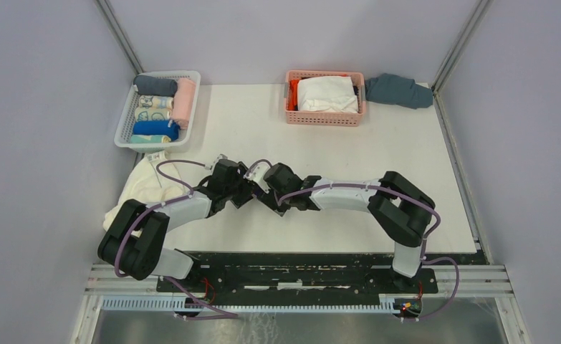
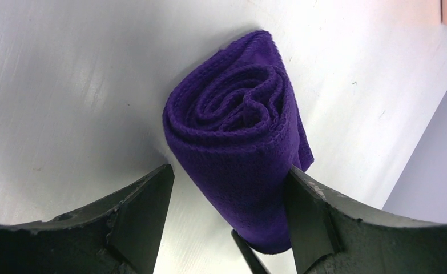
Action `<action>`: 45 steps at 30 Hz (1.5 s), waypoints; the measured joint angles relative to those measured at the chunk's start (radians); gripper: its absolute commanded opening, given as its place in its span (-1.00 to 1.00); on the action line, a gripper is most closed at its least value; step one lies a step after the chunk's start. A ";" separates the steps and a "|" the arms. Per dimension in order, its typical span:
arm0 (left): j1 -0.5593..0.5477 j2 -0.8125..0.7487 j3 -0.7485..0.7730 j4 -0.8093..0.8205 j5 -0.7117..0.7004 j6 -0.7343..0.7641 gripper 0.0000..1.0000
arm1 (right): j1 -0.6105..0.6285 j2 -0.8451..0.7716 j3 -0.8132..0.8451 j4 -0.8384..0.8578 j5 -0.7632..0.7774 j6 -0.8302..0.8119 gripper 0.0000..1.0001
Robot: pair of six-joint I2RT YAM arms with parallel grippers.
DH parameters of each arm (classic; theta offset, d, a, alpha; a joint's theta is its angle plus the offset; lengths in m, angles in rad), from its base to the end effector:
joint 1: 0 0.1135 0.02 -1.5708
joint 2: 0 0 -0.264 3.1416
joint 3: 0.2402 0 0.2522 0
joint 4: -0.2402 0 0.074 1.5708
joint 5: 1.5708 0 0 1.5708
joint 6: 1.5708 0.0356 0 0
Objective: Roll the towels
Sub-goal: Roll the towel at the center of the board.
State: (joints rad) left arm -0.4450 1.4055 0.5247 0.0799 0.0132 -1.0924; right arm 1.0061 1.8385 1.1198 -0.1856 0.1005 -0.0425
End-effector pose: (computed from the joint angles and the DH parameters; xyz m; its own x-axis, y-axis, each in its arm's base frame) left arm 0.2300 -0.1102 0.1445 -0.6878 -0.6554 -0.3120 -0.3733 0.6880 -0.6223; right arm 0.2071 0.3202 0.1660 -0.3860 -0.6882 -0.6143 -0.8244 0.5561 -0.1051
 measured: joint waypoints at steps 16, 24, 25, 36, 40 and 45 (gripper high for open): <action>0.002 -0.202 -0.103 -0.050 -0.013 0.000 0.78 | -0.137 0.068 0.105 -0.075 -0.375 0.081 -0.46; 0.002 -0.349 -0.222 -0.017 -0.004 -0.058 0.78 | -0.204 0.124 0.121 -0.074 -0.655 0.263 -0.48; 0.002 -0.357 -0.232 -0.011 -0.003 -0.065 0.78 | -0.208 0.133 0.122 -0.069 -0.683 0.287 -0.48; 0.002 -0.336 -0.277 0.076 0.046 -0.121 0.75 | -0.270 0.251 0.115 0.105 -0.946 0.600 -0.52; 0.002 -0.334 -0.300 0.122 0.050 -0.134 0.73 | -0.289 0.279 0.101 0.174 -0.999 0.687 -0.53; 0.002 -0.303 -0.318 0.200 0.048 -0.149 0.69 | -0.298 0.302 0.090 0.238 -1.039 0.757 -0.54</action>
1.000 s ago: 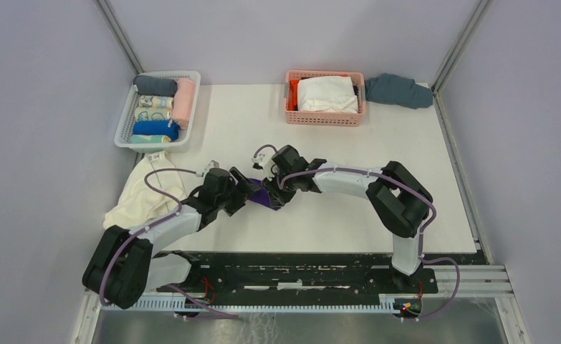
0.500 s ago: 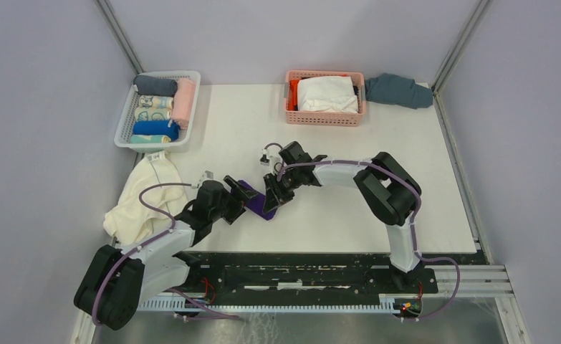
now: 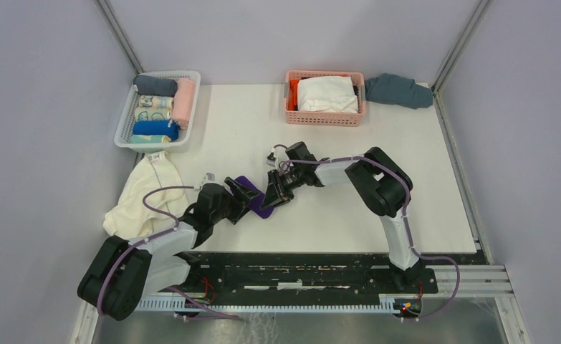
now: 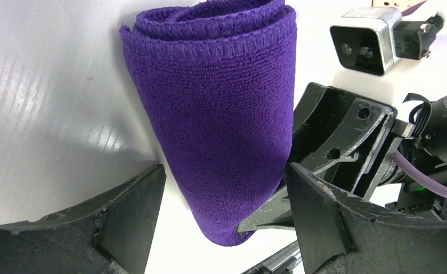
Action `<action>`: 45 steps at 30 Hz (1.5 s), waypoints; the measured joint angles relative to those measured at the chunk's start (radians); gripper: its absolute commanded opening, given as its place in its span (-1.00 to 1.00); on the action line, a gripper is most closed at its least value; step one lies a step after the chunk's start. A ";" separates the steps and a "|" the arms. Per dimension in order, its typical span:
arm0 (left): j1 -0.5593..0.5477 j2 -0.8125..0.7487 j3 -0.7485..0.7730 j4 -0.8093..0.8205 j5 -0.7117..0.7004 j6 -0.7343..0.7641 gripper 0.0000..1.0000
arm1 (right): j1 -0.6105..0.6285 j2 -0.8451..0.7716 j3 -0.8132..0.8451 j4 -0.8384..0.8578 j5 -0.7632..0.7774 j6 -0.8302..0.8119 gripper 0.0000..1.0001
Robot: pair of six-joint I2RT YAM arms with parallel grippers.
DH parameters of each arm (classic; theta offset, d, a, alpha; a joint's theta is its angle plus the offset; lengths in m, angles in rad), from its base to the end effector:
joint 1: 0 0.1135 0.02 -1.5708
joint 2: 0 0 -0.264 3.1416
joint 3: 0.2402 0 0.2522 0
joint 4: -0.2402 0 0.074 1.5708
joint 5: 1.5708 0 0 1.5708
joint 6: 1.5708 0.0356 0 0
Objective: Roll the towels
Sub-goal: Roll the towel at the center of the board, then place the towel in the bin.
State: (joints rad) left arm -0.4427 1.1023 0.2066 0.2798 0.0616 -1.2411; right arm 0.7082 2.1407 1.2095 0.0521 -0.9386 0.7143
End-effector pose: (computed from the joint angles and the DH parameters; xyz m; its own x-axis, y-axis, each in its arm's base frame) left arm 0.1709 -0.0834 0.1320 -0.6165 -0.7528 -0.2306 -0.3407 0.5192 -0.7838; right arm 0.2984 0.2933 0.1019 -0.9498 -0.3037 -0.0749 -0.2025 0.4144 0.8873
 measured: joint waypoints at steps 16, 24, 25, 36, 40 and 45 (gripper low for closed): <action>0.000 0.166 -0.012 0.227 -0.034 -0.080 0.44 | -0.012 0.040 -0.058 0.178 -0.064 0.125 -0.54; 0.000 0.280 -0.007 0.341 -0.024 -0.083 0.05 | -0.019 0.055 -0.072 0.237 -0.082 0.164 -0.45; 0.001 0.293 -0.002 0.348 -0.022 -0.083 0.01 | -0.020 0.055 -0.074 0.240 -0.081 0.165 -0.40; 0.002 0.310 0.166 0.080 -0.021 -0.079 -0.29 | -0.026 -0.100 -0.082 0.011 0.089 -0.011 0.30; 0.030 0.317 0.238 -0.030 -0.033 -0.069 -0.33 | -0.042 -0.232 -0.128 -0.091 0.166 -0.106 0.56; 0.097 0.318 0.328 -0.160 -0.034 -0.047 -0.33 | -0.071 -0.456 -0.180 -0.204 0.315 -0.266 0.76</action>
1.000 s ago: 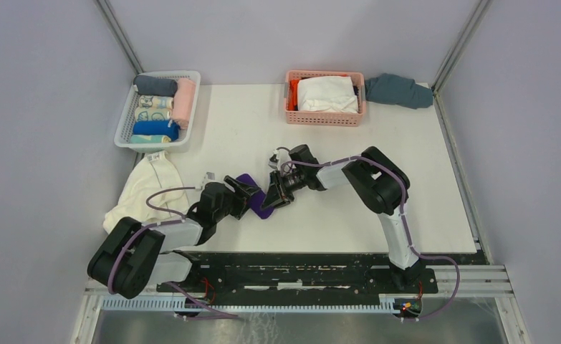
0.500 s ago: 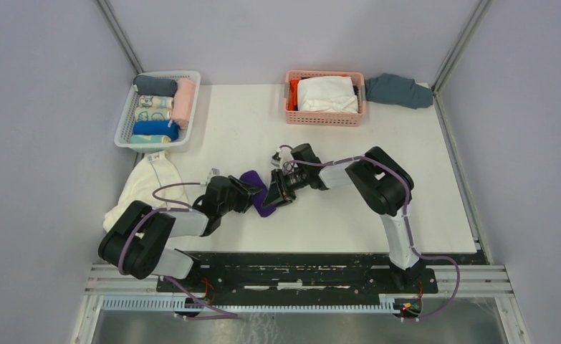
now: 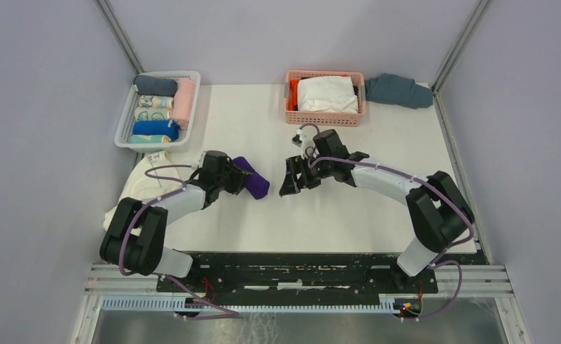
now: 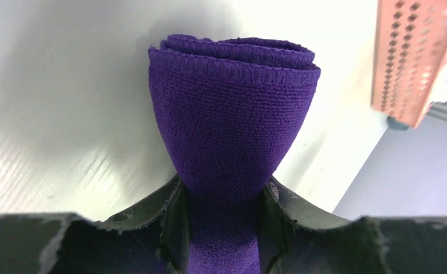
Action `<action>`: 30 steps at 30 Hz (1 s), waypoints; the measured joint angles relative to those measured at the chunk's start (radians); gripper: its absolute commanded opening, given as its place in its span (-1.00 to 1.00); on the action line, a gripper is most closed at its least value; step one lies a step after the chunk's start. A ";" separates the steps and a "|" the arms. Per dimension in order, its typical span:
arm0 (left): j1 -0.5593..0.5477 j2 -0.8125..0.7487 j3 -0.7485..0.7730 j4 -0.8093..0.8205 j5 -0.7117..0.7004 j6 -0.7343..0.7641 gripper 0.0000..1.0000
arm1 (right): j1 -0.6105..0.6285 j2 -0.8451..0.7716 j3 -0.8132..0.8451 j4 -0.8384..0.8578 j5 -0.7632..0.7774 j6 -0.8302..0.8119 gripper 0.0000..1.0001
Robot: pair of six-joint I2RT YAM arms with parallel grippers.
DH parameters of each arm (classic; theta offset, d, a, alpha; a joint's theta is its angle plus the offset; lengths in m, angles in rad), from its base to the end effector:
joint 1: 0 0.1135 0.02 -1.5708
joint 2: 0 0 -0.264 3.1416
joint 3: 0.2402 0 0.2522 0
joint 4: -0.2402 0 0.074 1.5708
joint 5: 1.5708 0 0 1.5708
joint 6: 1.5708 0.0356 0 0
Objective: Roll the towels
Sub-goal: Place the towel in the bin.
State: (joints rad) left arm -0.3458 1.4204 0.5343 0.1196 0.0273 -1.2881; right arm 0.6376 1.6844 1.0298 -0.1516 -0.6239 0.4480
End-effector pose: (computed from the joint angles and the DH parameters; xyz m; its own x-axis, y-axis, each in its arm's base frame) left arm 0.2450 -0.0893 0.1467 -0.5252 -0.8311 -0.1828 -0.5270 0.4863 -0.6970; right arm 0.2705 0.2262 0.2000 -0.8727 -0.2090 -0.4413 -0.4771 0.5569 0.6798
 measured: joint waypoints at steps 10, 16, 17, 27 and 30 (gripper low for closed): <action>0.226 0.000 0.371 -0.236 -0.004 0.075 -0.31 | -0.012 -0.133 -0.182 0.024 0.330 -0.137 1.00; 0.394 0.051 0.645 -0.287 -0.028 0.098 -0.31 | -0.012 -0.204 -0.307 0.077 0.496 -0.143 1.00; 0.417 0.073 0.685 -0.289 -0.031 0.100 -0.30 | -0.012 -0.214 -0.310 0.089 0.513 -0.143 1.00; 0.637 0.474 1.032 -0.245 -0.021 0.100 -0.32 | -0.012 -0.224 -0.310 0.163 0.557 -0.144 1.00; 0.667 0.591 1.119 -0.233 -0.016 0.100 -0.33 | -0.012 -0.224 -0.310 0.164 0.557 -0.151 1.00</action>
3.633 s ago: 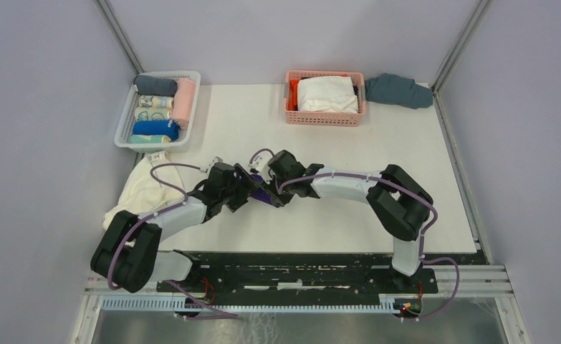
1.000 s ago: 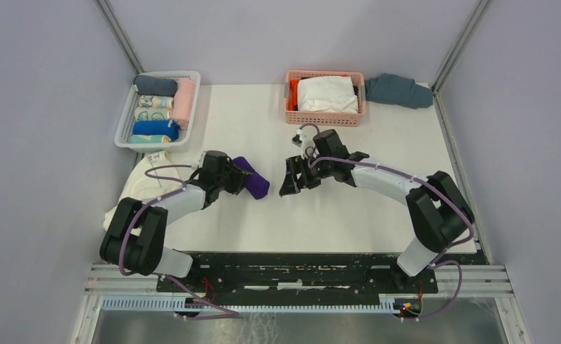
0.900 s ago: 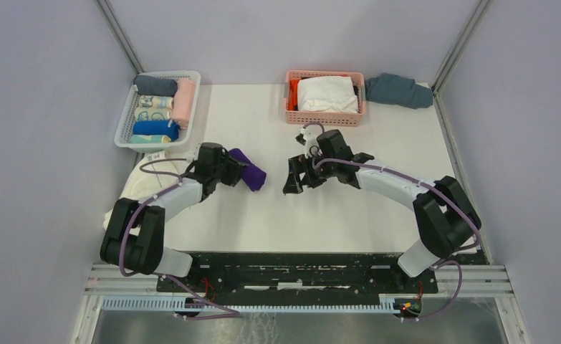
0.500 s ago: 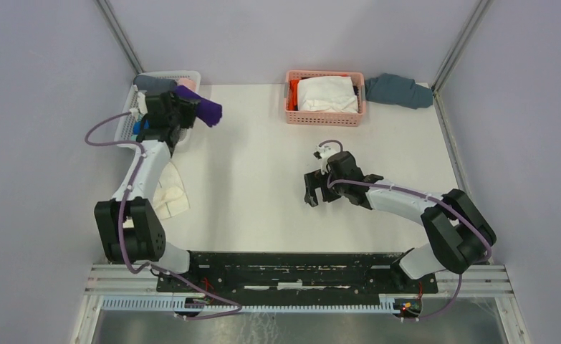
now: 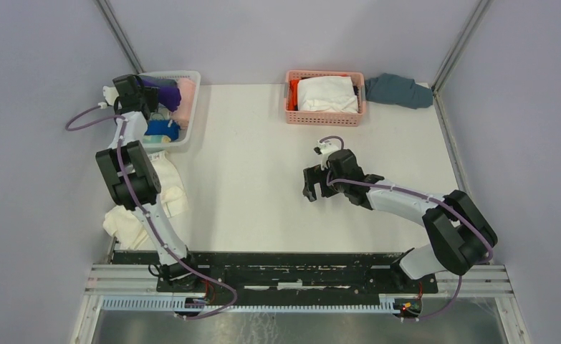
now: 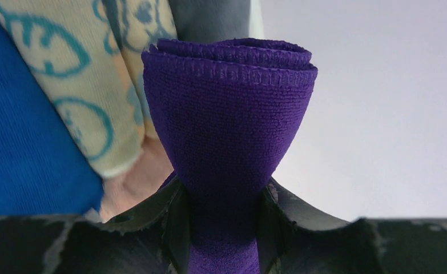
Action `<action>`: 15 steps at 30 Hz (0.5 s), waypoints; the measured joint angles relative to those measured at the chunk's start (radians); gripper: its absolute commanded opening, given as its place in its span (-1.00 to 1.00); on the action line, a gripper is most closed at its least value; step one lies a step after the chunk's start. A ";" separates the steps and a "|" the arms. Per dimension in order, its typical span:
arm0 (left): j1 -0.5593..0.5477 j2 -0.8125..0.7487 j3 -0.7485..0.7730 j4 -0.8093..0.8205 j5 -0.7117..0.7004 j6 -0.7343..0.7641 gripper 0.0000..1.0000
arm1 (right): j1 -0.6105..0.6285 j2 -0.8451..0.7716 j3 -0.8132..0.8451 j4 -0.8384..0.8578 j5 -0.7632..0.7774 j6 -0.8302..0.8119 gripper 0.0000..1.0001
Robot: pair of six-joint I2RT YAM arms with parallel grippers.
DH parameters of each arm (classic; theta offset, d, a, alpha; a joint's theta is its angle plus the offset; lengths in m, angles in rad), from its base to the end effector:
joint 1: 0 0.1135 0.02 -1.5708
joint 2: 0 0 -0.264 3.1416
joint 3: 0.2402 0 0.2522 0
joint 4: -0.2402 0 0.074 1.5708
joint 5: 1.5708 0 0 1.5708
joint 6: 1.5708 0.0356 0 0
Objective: Roll the towels
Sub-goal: Place the towel in the bin.
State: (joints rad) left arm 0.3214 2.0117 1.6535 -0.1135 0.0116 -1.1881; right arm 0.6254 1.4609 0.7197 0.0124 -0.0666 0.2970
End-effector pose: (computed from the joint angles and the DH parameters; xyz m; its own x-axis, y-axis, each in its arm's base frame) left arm 0.4563 0.1515 0.2728 0.1229 -0.9367 -0.3278 -0.5142 0.2223 -0.8283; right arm 0.2369 0.1740 0.1818 -0.6990 -0.1446 -0.7003 -0.4390 0.8598 0.2607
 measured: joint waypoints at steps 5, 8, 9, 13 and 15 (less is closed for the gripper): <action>0.027 0.101 0.069 0.039 -0.001 0.000 -0.33 | 0.000 0.000 0.000 0.001 0.000 -0.011 1.00; 0.035 0.134 0.113 0.064 -0.002 -0.001 -0.32 | 0.000 0.002 0.000 0.001 0.000 -0.016 1.00; 0.037 0.140 0.125 0.071 -0.002 -0.001 -0.32 | 0.000 0.005 0.000 0.001 0.000 -0.017 1.00; 0.042 0.172 0.152 0.089 -0.001 -0.001 -0.31 | 0.000 0.020 0.000 0.000 0.000 -0.024 1.00; 0.049 0.195 0.154 0.087 -0.002 0.000 -0.30 | 0.000 0.028 0.000 -0.001 0.000 -0.026 1.00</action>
State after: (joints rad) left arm 0.3706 2.2063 1.8076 -0.0265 0.0093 -1.1885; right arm 0.6254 1.4887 0.7197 0.0116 -0.0662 0.2707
